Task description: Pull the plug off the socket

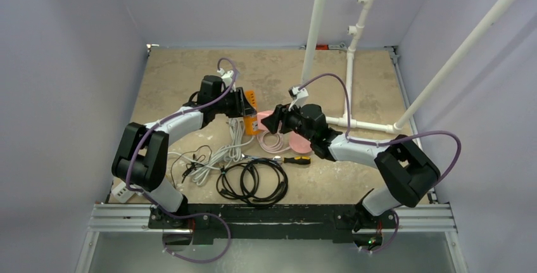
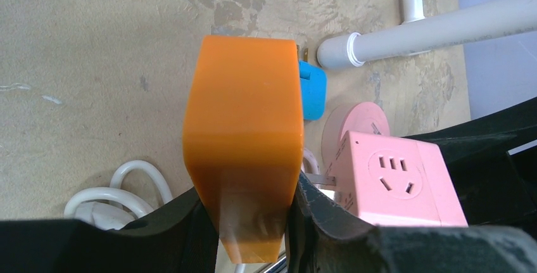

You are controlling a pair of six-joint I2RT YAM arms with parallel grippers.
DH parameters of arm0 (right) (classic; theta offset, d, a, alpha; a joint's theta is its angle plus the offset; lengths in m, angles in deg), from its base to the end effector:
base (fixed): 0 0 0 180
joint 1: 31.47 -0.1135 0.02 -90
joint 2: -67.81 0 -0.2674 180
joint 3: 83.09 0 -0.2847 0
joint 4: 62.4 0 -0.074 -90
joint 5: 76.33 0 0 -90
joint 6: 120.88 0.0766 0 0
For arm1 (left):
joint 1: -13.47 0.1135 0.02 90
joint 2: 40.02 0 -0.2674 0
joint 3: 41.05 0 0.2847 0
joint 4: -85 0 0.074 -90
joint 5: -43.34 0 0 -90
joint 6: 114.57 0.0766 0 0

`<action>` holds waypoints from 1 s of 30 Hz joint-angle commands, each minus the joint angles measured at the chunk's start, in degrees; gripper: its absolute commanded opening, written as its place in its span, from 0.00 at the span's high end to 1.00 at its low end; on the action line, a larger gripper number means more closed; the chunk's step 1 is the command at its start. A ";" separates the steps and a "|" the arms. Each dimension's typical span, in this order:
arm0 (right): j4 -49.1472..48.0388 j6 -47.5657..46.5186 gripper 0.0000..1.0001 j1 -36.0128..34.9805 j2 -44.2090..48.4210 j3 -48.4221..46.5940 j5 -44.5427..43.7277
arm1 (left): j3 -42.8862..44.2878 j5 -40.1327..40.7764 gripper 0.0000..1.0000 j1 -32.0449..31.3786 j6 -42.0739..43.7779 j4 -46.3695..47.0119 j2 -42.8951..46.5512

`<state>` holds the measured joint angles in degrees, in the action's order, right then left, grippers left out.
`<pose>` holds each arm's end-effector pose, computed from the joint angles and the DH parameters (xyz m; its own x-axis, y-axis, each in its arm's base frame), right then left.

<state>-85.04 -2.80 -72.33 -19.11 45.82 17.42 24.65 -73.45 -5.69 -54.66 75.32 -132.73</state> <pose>0.2863 0.2543 0.1795 -0.4822 0.2039 -0.8520 -0.5372 0.6994 0.4715 0.3669 -0.1640 0.1662 -0.8064 -0.1936 -0.5588 0.2659 0.7253 -0.6350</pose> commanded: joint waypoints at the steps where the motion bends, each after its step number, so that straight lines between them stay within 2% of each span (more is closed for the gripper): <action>1: -3.54 -0.48 1.00 -0.01 2.41 0.16 -1.25 | 2.15 -0.42 1.00 0.17 1.69 1.38 0.24; 5: -2.77 -1.81 1.00 -0.09 3.72 0.27 -3.14 | 1.93 2.20 1.00 0.17 2.08 0.98 1.43; 10: -1.28 -4.49 1.00 -0.88 6.45 0.58 -8.59 | 1.73 10.24 1.00 0.55 4.55 -0.60 6.96; 16: 4.83 -5.65 1.00 -4.64 5.49 -1.97 -22.28 | 1.09 11.85 1.00 3.78 5.04 0.07 10.66; 25: 9.23 -2.56 1.00 -4.93 0.75 -4.72 -27.94 | 7.48 12.40 1.00 7.52 5.30 1.26 5.82; 30: 10.86 -2.15 0.89 -4.98 -1.22 -6.13 -28.82 | 13.92 13.93 1.00 7.73 5.95 0.33 -0.16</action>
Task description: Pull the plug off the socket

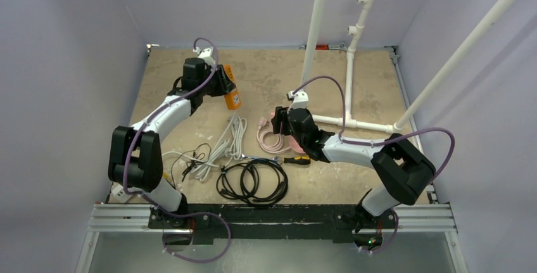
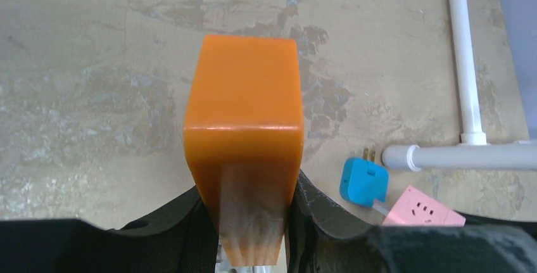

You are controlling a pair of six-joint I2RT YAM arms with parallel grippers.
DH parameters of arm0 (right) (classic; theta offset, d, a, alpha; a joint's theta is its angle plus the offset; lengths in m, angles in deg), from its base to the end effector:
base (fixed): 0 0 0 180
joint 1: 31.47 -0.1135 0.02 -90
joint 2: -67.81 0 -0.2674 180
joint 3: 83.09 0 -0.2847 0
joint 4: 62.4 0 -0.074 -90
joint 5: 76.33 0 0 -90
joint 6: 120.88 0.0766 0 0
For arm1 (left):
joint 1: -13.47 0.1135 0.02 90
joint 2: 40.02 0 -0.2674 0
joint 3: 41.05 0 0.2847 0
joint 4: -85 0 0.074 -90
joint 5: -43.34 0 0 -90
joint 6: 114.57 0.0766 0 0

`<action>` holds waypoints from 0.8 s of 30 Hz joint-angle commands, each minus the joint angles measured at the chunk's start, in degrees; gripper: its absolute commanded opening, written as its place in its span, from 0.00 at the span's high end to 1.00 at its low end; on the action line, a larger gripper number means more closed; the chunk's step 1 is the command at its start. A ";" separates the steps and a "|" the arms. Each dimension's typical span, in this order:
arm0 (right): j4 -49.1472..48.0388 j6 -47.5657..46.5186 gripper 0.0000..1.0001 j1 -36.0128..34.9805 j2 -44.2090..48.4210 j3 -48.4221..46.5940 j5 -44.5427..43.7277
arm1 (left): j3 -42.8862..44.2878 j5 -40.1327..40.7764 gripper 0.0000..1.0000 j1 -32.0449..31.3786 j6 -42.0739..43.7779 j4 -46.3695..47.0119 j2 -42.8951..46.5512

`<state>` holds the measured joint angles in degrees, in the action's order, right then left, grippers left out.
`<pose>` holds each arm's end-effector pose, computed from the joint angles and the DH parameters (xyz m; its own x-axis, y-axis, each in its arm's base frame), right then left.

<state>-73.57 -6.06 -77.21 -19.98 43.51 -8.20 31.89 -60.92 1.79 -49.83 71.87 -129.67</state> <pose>0.2842 0.2508 0.1627 -0.4285 0.1185 -0.8958 -0.2709 0.9289 0.2525 0.4071 -0.1034 0.2253 -0.6137 -0.2955 -0.7322 0.1587 0.8622 -0.4810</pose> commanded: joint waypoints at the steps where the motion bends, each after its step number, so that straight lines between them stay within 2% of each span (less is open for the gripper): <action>1: -0.44 1.11 0.84 -0.14 -0.58 -3.96 -3.43 | 7.99 1.34 1.00 0.26 0.97 3.64 -4.65; 6: 0.00 1.20 0.63 -0.07 -0.96 -4.21 -3.93 | 14.04 1.63 1.00 0.26 0.90 2.70 -11.71; 12: 0.09 1.20 0.48 -0.14 -0.94 -4.52 -3.73 | 18.94 1.60 0.99 0.26 0.77 1.71 -18.71; 17: 0.02 1.11 0.38 -0.13 -1.06 -4.68 -3.17 | 20.79 1.27 0.82 0.51 1.54 0.14 -22.82; 24: 0.38 1.20 0.20 -0.06 -2.03 -5.36 -2.06 | 21.01 2.79 0.45 0.61 3.72 -3.26 -24.11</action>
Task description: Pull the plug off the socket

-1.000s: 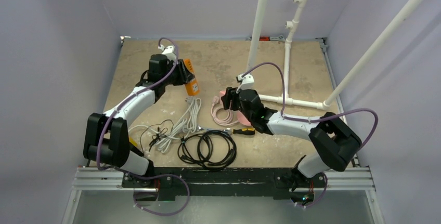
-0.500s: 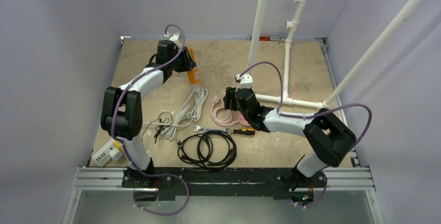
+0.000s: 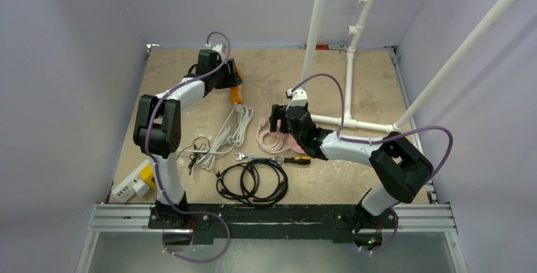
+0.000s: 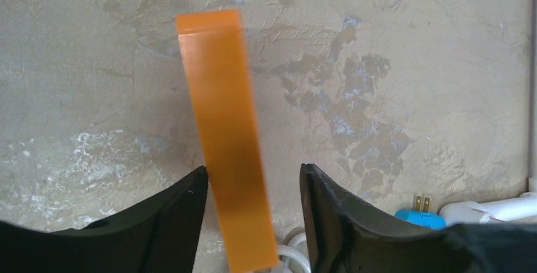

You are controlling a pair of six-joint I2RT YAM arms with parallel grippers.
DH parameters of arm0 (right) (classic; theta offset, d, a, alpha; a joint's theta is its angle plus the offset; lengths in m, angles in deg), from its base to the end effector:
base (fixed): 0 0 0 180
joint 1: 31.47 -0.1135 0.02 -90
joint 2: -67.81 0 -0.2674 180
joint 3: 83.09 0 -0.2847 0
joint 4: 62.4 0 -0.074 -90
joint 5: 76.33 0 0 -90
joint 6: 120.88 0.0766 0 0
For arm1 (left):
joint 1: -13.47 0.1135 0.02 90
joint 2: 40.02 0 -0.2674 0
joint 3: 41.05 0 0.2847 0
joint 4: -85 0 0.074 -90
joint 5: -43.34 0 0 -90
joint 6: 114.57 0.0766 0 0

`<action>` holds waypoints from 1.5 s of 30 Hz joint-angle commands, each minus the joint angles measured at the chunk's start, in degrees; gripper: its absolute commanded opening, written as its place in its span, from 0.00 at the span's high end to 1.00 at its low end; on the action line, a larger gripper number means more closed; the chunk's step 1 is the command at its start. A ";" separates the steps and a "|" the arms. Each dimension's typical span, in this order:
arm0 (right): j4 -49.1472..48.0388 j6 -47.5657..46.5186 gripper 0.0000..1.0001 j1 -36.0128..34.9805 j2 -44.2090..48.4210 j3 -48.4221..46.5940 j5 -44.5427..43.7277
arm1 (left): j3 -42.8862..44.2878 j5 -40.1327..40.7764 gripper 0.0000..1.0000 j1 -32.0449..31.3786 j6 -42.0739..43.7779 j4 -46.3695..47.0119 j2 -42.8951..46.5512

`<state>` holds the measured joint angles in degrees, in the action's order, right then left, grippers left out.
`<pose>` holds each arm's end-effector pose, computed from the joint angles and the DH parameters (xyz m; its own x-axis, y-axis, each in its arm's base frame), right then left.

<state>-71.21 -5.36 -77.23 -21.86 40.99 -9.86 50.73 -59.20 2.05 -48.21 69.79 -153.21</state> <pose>0.2912 0.2552 0.1619 -0.4397 0.1147 -0.8908 -0.2381 0.9414 0.2387 0.4964 -0.1172 0.1666 -0.6816 -0.2616 -0.6833 0.0991 0.8923 -0.4405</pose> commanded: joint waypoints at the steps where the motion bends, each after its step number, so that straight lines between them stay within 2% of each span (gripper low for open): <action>1: -1.89 0.54 0.17 -0.11 -0.23 -2.91 -0.24 | 2.27 1.29 0.39 0.35 2.26 -1.51 -0.68; 5: -1.70 0.25 0.12 -0.11 0.30 -2.85 -0.11 | 2.39 1.56 0.25 0.35 2.77 -2.29 -0.62; 7: -1.87 -0.01 0.12 -0.06 0.74 -2.62 -0.11 | 2.34 2.12 0.20 0.34 3.07 -2.57 -0.14; 11: -2.96 -0.88 0.11 -0.12 2.65 -1.67 0.64 | 1.40 3.21 0.18 0.35 3.76 -3.10 3.17; 18: -8.61 -3.22 0.11 -1.00 9.24 2.73 2.61 | -3.32 4.56 0.17 0.26 3.23 -4.76 14.04; 24: -13.77 -7.80 0.14 -3.56 13.43 4.99 8.20 | -11.84 7.01 0.17 0.26 6.72 -8.80 26.21; 27: -13.25 -9.16 0.14 -6.43 10.58 2.68 9.64 | -16.67 11.31 0.17 0.27 8.04 -11.37 31.52; 31: -10.75 -8.79 0.14 -11.56 3.45 -2.51 10.44 | -19.53 12.36 0.17 0.32 9.05 -15.69 35.03; 35: -7.63 -7.62 0.14 -16.15 -3.25 -8.12 7.97 | -22.18 16.76 0.17 0.28 9.74 -17.93 38.09; 41: 3.41 -1.35 0.22 -17.21 -12.41 -17.21 1.41 | -23.97 17.36 0.17 0.26 9.84 -17.78 41.07; 45: 5.94 0.48 0.22 -17.52 -15.34 -19.37 -1.23 | -23.98 15.95 0.17 0.26 9.60 -17.63 41.21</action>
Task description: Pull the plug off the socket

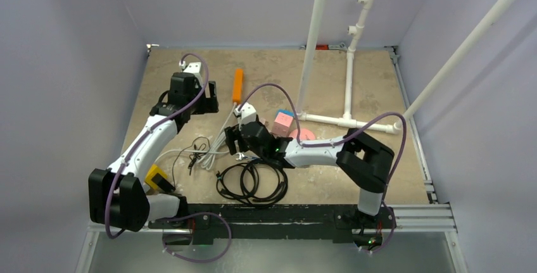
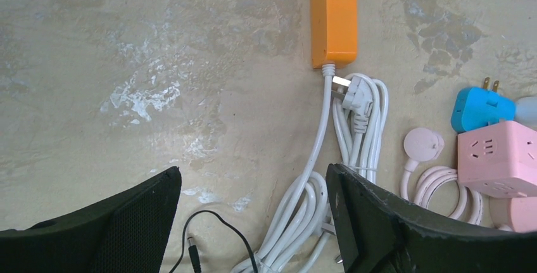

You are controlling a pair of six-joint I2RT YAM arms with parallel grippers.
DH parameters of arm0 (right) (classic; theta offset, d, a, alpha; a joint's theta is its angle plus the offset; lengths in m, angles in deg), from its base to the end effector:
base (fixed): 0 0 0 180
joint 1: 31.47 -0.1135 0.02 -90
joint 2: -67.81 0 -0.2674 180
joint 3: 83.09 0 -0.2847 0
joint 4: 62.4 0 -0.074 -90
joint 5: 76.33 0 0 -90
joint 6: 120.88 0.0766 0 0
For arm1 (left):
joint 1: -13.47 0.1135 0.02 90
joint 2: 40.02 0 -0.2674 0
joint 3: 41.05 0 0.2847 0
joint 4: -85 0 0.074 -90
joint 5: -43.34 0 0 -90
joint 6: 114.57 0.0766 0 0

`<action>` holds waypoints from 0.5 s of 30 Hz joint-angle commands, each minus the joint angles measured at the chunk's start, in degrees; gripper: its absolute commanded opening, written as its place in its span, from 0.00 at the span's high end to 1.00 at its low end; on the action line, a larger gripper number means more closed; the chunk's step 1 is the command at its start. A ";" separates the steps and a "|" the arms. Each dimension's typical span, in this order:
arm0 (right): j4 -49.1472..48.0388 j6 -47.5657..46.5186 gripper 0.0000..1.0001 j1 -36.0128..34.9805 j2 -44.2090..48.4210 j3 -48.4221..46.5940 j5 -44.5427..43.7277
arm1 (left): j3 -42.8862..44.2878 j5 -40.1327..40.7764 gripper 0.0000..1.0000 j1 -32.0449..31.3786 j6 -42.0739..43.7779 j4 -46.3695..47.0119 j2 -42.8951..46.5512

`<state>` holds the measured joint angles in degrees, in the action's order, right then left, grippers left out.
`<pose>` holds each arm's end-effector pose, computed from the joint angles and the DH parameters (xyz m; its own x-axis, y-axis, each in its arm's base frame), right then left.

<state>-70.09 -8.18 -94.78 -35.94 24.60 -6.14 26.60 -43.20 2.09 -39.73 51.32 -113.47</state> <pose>0.2299 0.3995 0.1659 -0.4375 -0.0619 -0.8971 -0.5771 0.7844 0.2273 0.3374 -0.0632 0.2454 -0.6412 -0.1372 -0.7550 -0.0170 0.9862 -0.1648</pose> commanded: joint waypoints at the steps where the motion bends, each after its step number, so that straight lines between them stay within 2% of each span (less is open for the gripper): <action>1: 5.34 3.50 0.23 -0.02 -1.94 -3.56 -5.09 | 0.15 -0.57 0.17 0.21 1.02 0.90 1.36; 11: 7.02 2.54 0.30 -0.06 -9.42 -9.69 -3.38 | 0.32 -2.04 0.17 0.21 0.74 0.95 1.86; 14: 8.35 1.53 0.35 0.03 -11.75 -12.40 -5.64 | 0.33 -2.32 0.17 0.23 0.74 1.04 2.00; 15: 9.10 1.18 0.42 0.03 -12.61 -13.47 -6.54 | 0.33 -2.44 0.17 0.28 0.74 1.04 2.14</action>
<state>-62.40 -5.84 -94.76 -46.91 16.05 -9.84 26.60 -44.60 2.09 -39.77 51.32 -113.08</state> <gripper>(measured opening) 0.659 0.831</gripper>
